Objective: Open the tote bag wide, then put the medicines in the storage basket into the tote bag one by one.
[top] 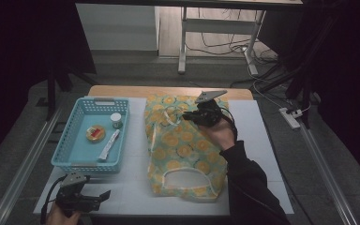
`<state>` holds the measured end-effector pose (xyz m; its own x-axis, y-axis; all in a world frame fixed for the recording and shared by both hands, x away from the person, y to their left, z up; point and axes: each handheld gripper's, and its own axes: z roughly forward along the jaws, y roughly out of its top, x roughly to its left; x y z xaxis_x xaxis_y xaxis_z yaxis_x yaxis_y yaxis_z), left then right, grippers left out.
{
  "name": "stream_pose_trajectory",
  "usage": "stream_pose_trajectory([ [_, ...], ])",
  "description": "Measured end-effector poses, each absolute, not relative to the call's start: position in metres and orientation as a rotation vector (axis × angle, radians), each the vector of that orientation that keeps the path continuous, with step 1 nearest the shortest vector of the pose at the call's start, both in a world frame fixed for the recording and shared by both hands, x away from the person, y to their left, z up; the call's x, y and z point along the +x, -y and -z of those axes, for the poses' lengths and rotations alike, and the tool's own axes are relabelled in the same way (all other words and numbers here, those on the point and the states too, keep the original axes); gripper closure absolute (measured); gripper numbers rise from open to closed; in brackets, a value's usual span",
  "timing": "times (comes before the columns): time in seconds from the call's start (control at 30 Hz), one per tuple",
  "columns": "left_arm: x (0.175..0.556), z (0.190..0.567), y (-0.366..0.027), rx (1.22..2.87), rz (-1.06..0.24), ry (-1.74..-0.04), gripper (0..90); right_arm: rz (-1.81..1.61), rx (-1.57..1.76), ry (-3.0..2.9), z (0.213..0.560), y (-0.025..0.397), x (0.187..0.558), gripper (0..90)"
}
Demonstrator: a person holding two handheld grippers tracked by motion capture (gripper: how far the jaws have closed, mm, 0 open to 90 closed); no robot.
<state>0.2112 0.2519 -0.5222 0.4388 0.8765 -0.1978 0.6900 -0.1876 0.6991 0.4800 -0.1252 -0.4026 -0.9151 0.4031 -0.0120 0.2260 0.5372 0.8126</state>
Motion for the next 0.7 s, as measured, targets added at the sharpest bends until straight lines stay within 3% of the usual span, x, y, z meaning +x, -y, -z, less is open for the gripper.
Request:
stream_pose_trajectory([
  [0.7, 0.2113, 0.5201, -0.2549, 1.920, -0.298, -1.314, 0.0, -1.321, 0.544, -2.587, 0.4080, 0.1266, 0.4831, 90.0],
])
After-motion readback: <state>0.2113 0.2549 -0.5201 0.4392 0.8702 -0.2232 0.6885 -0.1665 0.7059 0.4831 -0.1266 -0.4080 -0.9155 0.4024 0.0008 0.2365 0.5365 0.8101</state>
